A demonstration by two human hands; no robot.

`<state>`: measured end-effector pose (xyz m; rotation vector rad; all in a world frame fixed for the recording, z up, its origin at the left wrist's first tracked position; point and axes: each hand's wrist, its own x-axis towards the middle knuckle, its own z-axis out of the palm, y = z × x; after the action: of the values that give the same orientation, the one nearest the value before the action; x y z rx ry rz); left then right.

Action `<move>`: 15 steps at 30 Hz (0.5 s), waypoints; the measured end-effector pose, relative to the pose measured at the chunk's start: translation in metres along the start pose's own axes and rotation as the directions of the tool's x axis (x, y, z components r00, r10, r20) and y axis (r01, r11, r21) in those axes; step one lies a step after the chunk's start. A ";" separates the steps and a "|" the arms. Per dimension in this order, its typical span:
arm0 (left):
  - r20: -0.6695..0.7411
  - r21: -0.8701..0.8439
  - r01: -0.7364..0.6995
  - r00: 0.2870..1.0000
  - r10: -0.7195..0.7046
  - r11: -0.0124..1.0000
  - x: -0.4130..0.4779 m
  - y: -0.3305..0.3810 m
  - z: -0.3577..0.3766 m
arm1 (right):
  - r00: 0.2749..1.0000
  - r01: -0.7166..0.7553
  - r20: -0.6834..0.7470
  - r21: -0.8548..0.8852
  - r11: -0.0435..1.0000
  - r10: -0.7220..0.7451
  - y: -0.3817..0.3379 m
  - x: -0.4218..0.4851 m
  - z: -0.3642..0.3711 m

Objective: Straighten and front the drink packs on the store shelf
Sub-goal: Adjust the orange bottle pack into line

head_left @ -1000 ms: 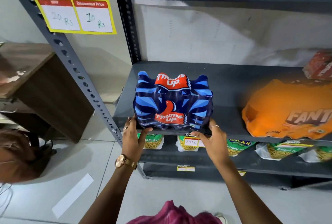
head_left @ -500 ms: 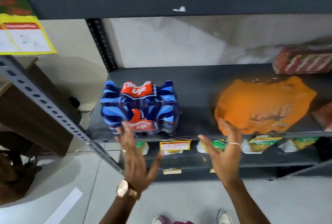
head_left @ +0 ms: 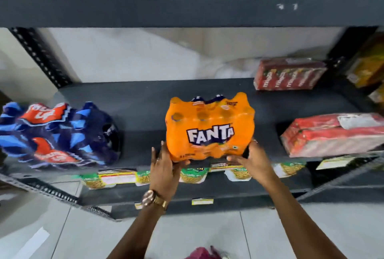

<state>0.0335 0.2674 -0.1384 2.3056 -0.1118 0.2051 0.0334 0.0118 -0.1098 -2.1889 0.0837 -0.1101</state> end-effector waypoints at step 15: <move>0.045 0.008 0.058 0.997 -0.059 0.998 0.008 0.009 -0.008 | 0.998 -0.001 0.059 0.011 1.000 0.000 0.012 -0.009 -0.016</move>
<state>0.0394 0.2670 -0.1248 2.3178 -0.0664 0.1242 0.0225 -0.0075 -0.1106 -2.1795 0.0504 -0.0453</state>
